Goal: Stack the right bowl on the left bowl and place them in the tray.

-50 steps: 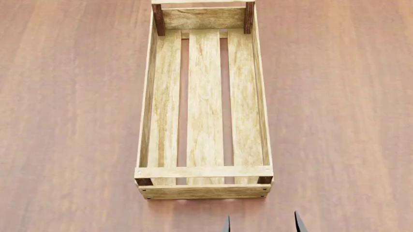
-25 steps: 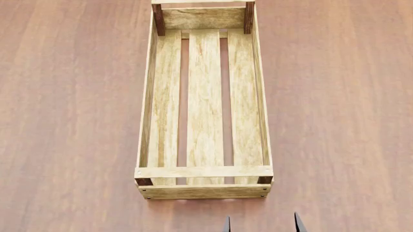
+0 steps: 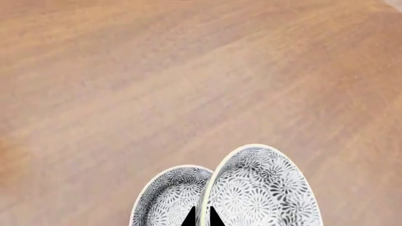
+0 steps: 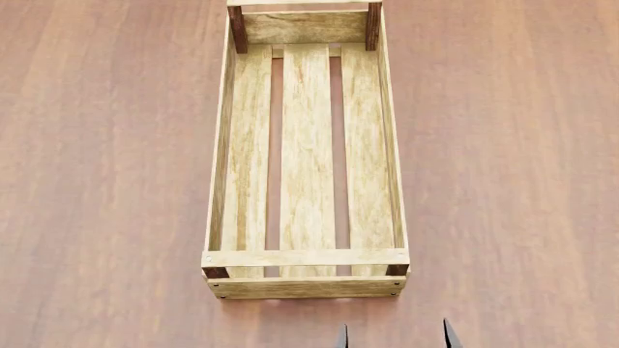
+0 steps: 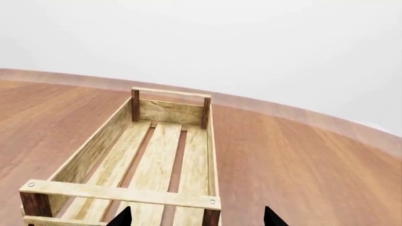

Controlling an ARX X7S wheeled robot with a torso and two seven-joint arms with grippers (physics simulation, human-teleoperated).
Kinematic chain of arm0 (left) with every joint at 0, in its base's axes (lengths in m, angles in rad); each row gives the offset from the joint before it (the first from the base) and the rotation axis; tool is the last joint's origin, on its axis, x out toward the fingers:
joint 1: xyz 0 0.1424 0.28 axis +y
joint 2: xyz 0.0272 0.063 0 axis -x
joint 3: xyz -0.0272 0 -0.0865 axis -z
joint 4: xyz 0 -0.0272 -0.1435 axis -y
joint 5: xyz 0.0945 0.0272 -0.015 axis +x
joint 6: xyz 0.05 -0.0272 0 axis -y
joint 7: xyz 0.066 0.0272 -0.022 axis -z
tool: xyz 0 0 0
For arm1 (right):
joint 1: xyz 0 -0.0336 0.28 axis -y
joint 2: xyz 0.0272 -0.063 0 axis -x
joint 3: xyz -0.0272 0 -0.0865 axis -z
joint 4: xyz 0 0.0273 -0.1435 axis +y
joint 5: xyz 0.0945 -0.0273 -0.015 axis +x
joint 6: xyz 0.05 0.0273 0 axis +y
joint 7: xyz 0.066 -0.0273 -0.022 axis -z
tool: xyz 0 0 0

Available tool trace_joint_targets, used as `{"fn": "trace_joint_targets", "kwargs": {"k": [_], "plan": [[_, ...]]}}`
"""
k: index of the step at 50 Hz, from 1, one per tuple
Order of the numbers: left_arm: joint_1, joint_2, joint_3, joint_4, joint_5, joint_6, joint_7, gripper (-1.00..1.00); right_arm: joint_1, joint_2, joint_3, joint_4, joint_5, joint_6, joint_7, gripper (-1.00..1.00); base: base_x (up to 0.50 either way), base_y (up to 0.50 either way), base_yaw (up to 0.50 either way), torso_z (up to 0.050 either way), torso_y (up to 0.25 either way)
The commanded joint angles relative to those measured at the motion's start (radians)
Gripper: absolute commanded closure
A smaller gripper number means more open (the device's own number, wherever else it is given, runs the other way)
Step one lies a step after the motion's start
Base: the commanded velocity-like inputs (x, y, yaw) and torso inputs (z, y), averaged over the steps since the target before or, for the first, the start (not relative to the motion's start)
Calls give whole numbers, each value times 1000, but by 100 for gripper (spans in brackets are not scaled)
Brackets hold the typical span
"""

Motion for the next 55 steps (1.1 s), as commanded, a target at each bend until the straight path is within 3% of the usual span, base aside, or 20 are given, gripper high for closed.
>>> {"fn": "trace_joint_targets", "kwargs": {"k": [1,55], "plan": [[-17,-5,18,-38,54,27,20,100,2,1,-1,13,4,-8,2,-100,0,0,0,0,0],[-51,11,88,-191,176,89,73,100,9,7,-5,32,14,-13,16,-100,0,0,0,0,0]]}}
